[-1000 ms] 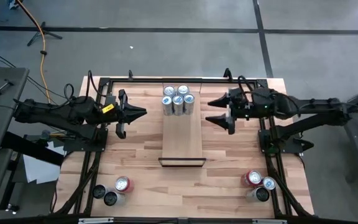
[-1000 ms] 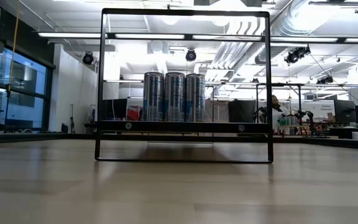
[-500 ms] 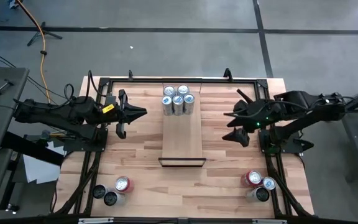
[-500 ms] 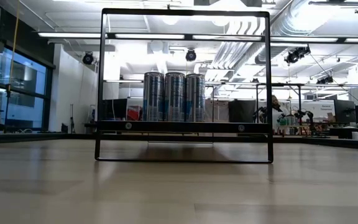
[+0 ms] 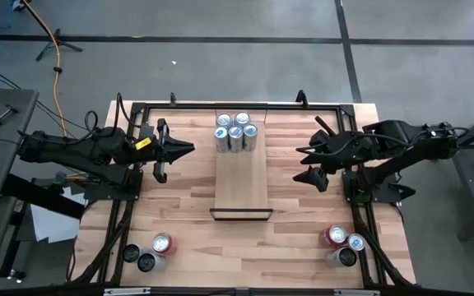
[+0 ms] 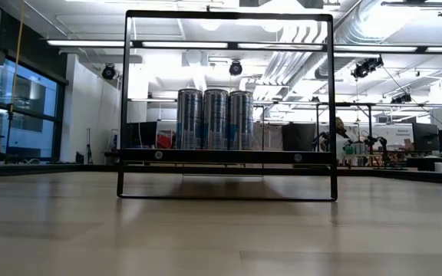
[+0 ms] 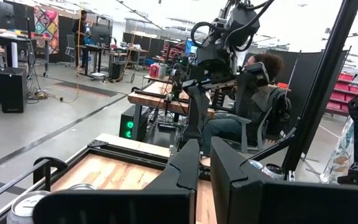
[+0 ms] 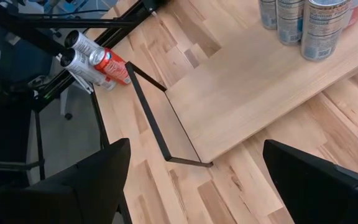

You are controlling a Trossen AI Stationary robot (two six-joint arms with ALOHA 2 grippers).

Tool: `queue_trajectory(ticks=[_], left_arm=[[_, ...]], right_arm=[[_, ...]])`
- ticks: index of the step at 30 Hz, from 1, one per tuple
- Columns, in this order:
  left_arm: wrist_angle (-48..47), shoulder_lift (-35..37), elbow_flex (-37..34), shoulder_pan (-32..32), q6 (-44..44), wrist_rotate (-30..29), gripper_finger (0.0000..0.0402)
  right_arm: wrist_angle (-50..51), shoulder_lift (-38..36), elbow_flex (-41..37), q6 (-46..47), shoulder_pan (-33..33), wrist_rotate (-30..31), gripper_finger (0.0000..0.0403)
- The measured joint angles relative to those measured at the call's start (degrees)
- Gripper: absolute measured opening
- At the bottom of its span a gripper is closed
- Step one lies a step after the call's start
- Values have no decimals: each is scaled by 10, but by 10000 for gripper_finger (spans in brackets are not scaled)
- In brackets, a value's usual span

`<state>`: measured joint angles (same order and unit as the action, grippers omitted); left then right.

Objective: Place canned beverage on shelf
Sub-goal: Put the white pink soda can on the shelf

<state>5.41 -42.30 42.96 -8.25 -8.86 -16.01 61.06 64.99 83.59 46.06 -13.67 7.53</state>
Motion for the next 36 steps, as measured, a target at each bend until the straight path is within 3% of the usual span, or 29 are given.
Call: queue_trajectory(ticks=[9,13,22,26,32,36], left_arm=[[0,0,0,0,0,0,1],[0,0,0,0,1,0,1],[-5,0,0,0,0,0,3],[-17,0,0,0,0,0,3],[-27,-1,17,0,-22,0,3],[-165,-27,109,-4,-32,32,5]], right_arm=[[0,0,0,0,0,-1,353],[0,0,0,11,0,-37,353],[65,0,0,232,-29,-185,353],[113,0,0,299,-88,-164,353],[119,5,-1,336,-143,-82,353],[120,7,-1,319,-142,-59,353]])
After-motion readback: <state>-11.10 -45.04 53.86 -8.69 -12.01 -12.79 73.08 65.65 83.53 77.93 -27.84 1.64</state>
